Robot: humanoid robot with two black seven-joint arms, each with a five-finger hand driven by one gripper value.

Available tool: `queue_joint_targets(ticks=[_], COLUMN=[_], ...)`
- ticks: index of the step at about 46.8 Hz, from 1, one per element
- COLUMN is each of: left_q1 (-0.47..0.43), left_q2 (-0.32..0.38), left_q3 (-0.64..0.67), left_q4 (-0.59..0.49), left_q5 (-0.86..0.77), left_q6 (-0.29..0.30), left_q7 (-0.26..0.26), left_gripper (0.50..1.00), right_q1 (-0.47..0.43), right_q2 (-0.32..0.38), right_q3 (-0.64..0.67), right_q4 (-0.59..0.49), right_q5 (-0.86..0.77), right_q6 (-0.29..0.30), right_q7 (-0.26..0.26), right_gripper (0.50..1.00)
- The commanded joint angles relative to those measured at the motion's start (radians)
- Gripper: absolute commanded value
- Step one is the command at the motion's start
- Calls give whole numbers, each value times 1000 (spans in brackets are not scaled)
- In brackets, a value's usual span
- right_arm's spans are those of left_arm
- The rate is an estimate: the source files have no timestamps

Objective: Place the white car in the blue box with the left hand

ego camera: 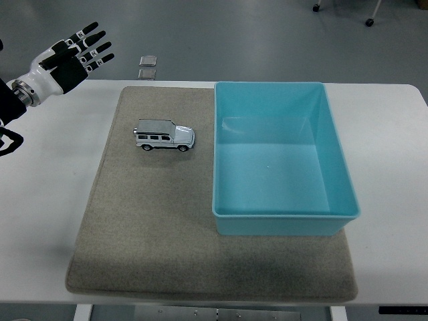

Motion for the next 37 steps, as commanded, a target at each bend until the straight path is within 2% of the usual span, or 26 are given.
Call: queue_joint_targets(ticks=[1, 17, 31, 37], left_q1=[0, -9, -15, -25], left_q2=[0, -1, 0, 2], left_q3=[2, 0, 2, 2], left_q4=[-1, 14, 13, 11], left_q5=[1, 0, 8, 113], left_q6=[-2, 7, -24, -31], left_q7=[0, -2, -15, -20], left_gripper=[999, 999, 999, 999], right_q1=[0, 0, 0, 0], right_q2=[0, 0, 0, 0], right_q3=[-1, -1, -1, -1], right_q4=[0, 0, 0, 0], right_q5=[0, 0, 0, 0], right_q6=[0, 0, 0, 0], right_q7=[0, 0, 0, 0], right_gripper=[936, 936, 936, 936])
